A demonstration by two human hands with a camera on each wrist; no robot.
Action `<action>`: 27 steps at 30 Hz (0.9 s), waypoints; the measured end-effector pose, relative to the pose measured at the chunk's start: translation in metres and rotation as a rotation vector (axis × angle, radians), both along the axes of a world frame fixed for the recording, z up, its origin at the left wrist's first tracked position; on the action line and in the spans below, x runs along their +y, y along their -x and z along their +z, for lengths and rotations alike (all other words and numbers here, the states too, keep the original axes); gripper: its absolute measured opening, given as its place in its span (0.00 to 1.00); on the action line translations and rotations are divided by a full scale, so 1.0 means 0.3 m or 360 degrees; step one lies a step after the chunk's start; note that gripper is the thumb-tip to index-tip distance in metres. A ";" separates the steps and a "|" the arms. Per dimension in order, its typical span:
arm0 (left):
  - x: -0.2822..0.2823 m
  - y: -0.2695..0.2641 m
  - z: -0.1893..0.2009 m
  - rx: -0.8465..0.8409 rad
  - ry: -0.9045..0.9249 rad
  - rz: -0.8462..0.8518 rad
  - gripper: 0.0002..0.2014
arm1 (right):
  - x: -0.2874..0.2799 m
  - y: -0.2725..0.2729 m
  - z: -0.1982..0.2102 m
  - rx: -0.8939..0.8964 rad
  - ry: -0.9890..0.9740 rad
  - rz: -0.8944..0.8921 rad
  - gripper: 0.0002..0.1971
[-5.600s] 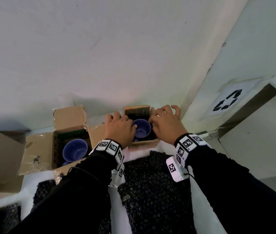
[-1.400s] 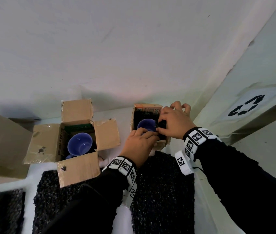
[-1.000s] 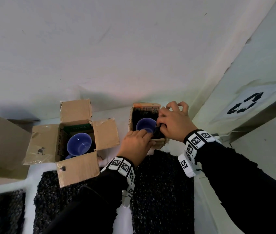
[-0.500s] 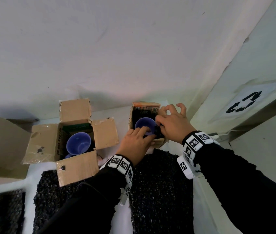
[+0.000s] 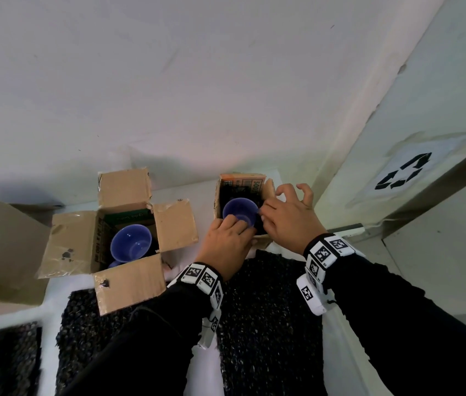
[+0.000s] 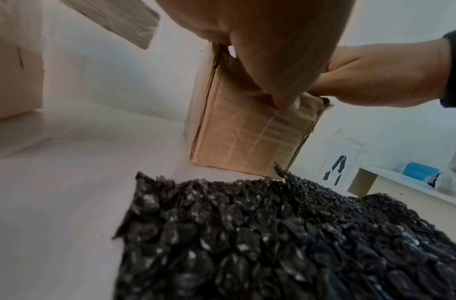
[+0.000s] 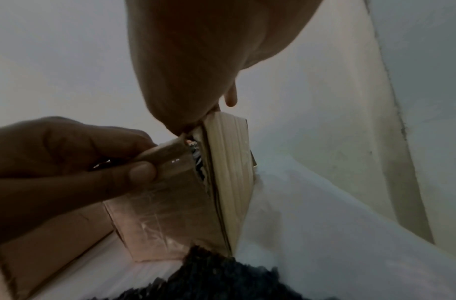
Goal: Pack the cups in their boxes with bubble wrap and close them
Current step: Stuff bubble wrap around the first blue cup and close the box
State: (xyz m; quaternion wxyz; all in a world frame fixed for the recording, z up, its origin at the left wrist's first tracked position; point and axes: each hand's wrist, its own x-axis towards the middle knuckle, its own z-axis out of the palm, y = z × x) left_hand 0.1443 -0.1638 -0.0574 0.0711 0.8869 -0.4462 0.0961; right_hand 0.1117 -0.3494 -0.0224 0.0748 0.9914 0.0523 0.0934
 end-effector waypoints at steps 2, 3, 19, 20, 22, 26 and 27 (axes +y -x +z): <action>0.001 0.005 0.019 0.0030 -0.0006 0.0002 0.14 | -0.007 0.014 -0.001 0.0014 -0.0019 0.0027 0.15; 0.001 0.007 0.029 0.0039 -0.0009 -0.0002 0.13 | -0.010 0.018 -0.001 0.0026 -0.0016 0.0047 0.15; 0.110 0.150 0.132 0.0171 0.0063 0.0002 0.17 | 0.027 0.202 0.038 -0.0108 -0.0515 0.0068 0.08; 0.118 0.173 0.125 0.0168 0.0082 -0.0005 0.15 | 0.037 0.236 0.035 -0.0051 -0.0609 0.0092 0.07; 0.131 0.227 0.108 0.0249 -0.0001 -0.0006 0.16 | 0.062 0.315 0.018 0.0156 -0.0741 0.0038 0.07; 0.166 0.336 0.045 0.0648 -0.0496 0.0169 0.29 | 0.117 0.490 -0.053 0.0559 -0.0527 -0.0468 0.26; 0.175 0.359 0.029 0.0689 -0.0567 0.0193 0.31 | 0.132 0.529 -0.072 0.0643 -0.0482 -0.0554 0.29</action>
